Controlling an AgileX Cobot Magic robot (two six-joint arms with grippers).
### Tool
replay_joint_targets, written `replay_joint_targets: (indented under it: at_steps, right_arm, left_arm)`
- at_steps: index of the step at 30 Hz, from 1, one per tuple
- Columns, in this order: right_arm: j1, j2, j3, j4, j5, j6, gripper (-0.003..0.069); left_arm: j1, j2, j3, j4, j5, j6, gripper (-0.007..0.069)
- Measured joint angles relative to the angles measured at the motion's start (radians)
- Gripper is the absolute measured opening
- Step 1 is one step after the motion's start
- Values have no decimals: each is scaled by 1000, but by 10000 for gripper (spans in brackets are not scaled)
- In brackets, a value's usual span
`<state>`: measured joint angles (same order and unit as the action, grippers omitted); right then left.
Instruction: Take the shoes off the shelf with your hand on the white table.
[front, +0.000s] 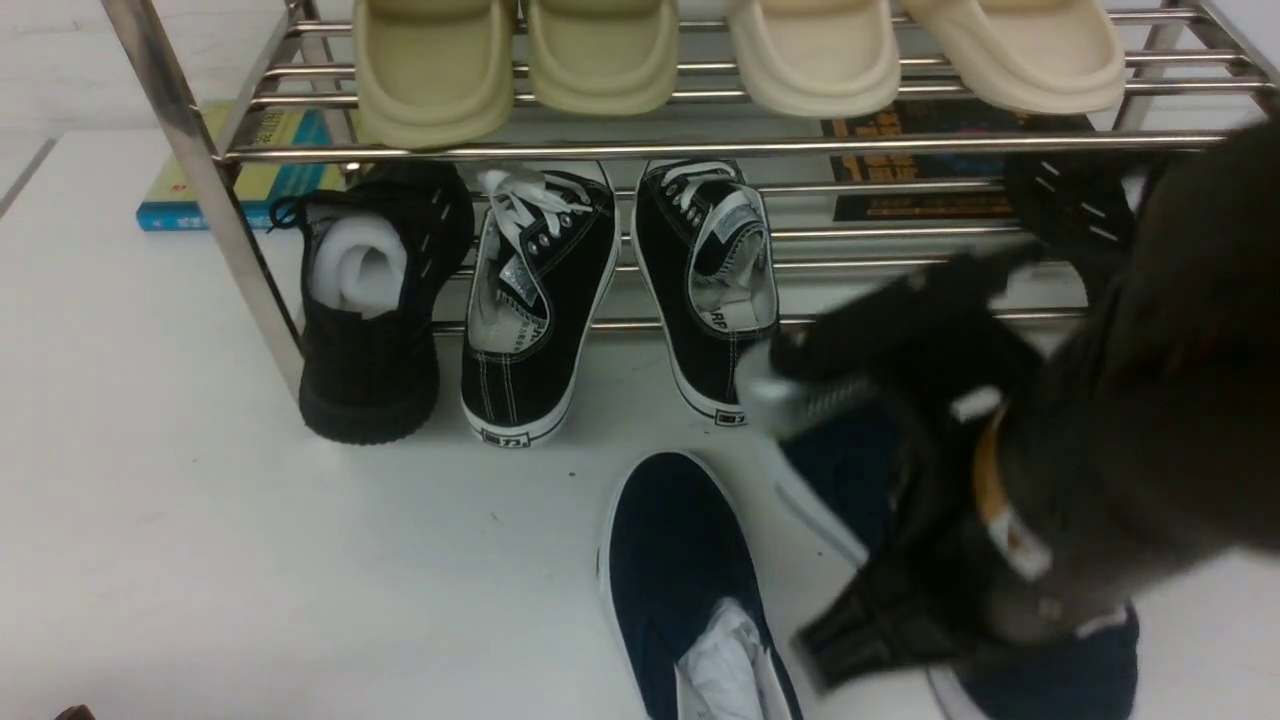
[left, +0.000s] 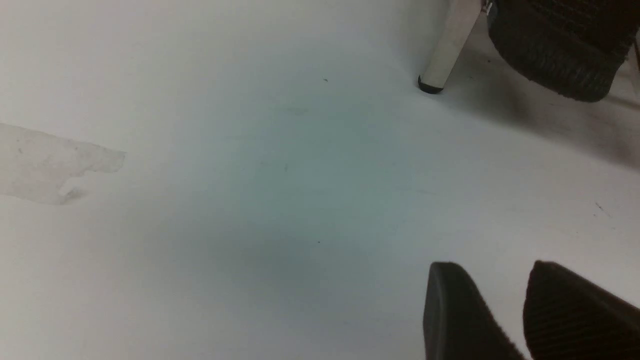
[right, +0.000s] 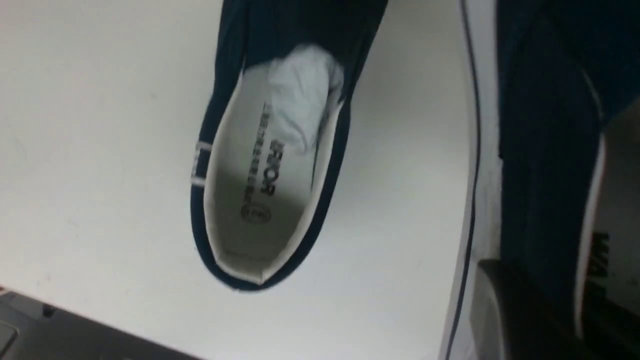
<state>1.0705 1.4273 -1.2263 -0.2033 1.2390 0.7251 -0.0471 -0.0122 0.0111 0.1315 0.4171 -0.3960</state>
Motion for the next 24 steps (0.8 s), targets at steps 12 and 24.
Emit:
replay_joint_targets:
  at_steps: [12, 24]
  right_arm:
    - [32, 0, 250, -147, -202, 225, 18]
    - [-81, 111, 271, -241, -401, 256, 19]
  left_arm:
    - [0, 0, 0, 0, 0, 0, 242]
    - [0, 0, 0, 1, 0, 0, 242]
